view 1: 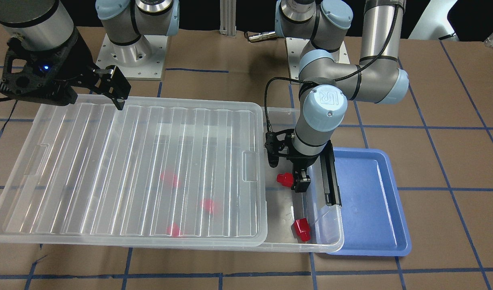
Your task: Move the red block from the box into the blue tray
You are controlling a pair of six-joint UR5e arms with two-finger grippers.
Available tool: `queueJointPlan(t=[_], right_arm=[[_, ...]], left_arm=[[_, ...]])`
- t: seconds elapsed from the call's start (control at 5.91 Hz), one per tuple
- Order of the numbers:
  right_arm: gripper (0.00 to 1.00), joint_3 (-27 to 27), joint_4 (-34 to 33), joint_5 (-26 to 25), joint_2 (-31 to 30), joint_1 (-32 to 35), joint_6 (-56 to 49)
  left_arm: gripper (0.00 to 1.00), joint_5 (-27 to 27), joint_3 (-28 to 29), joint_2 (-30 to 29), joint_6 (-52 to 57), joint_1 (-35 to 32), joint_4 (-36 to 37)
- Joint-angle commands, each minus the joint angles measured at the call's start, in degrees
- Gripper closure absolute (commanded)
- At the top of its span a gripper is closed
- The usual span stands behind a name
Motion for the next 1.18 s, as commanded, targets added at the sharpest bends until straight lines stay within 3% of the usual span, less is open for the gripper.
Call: queueJointPlan(t=[0.0,0.51,0.68,0.85,1.02], right_arm=[[0.0,0.01,-0.09,-0.12,0.0,0.0,0.0],[0.0,0.01,-0.09,-0.2,0.0,0.0,-0.09],[0.0,0.01,-0.09,-0.12,0.0,0.0,-0.09],[0.0,0.01,-0.09,-0.12,0.09,0.0,-0.09],[0.0,0.01,-0.09,-0.12,0.0,0.0,-0.09]], left_arm=[[0.03,-0.13,-0.17,-3.62,-0.02,-0.05,2.11],[0.03,0.57,-0.43,-5.31,0.15,-0.23,1.68],[0.1,0.57,-0.43,-5.65,0.15,-0.23,1.33],[0.23,0.57,-0.43,-5.83,0.24,-0.32,1.24],[0.47,0.57,-0.35,-5.75,0.33,-0.23,1.24]])
